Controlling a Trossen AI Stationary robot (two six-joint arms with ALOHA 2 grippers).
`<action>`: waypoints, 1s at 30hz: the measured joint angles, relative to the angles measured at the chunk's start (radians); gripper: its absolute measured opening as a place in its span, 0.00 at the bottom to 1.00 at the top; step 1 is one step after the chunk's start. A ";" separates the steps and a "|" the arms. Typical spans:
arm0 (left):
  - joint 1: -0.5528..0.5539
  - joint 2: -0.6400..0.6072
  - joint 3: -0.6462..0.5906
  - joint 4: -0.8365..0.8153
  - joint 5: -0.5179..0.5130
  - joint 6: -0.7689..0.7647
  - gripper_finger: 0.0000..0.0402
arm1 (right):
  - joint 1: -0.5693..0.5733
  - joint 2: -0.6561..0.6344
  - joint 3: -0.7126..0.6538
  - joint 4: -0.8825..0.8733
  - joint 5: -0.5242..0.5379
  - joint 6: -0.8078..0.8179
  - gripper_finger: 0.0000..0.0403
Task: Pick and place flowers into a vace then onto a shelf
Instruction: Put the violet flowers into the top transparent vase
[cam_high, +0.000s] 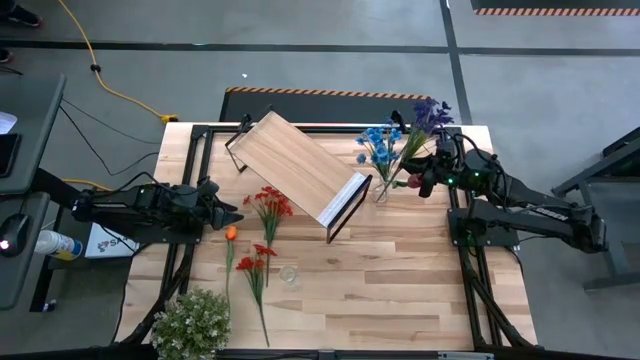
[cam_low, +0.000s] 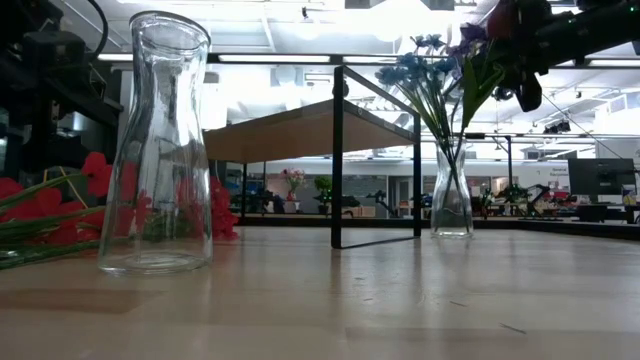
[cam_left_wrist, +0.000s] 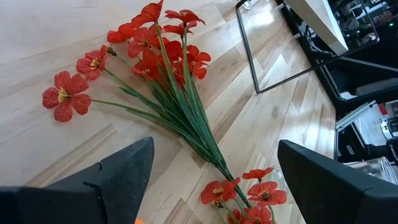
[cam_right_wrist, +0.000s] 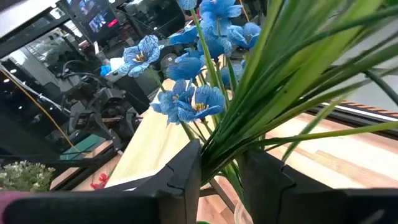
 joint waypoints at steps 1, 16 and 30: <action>0.000 0.000 0.000 0.000 0.000 0.000 0.94 | 0.000 0.000 0.000 0.000 -0.001 -0.009 0.24; 0.000 0.000 0.000 0.001 0.000 -0.004 0.94 | 0.000 0.000 0.000 0.043 0.034 -0.109 0.11; 0.000 0.000 0.000 0.002 0.000 -0.005 0.94 | 0.000 0.000 0.109 -0.084 0.112 -0.217 0.04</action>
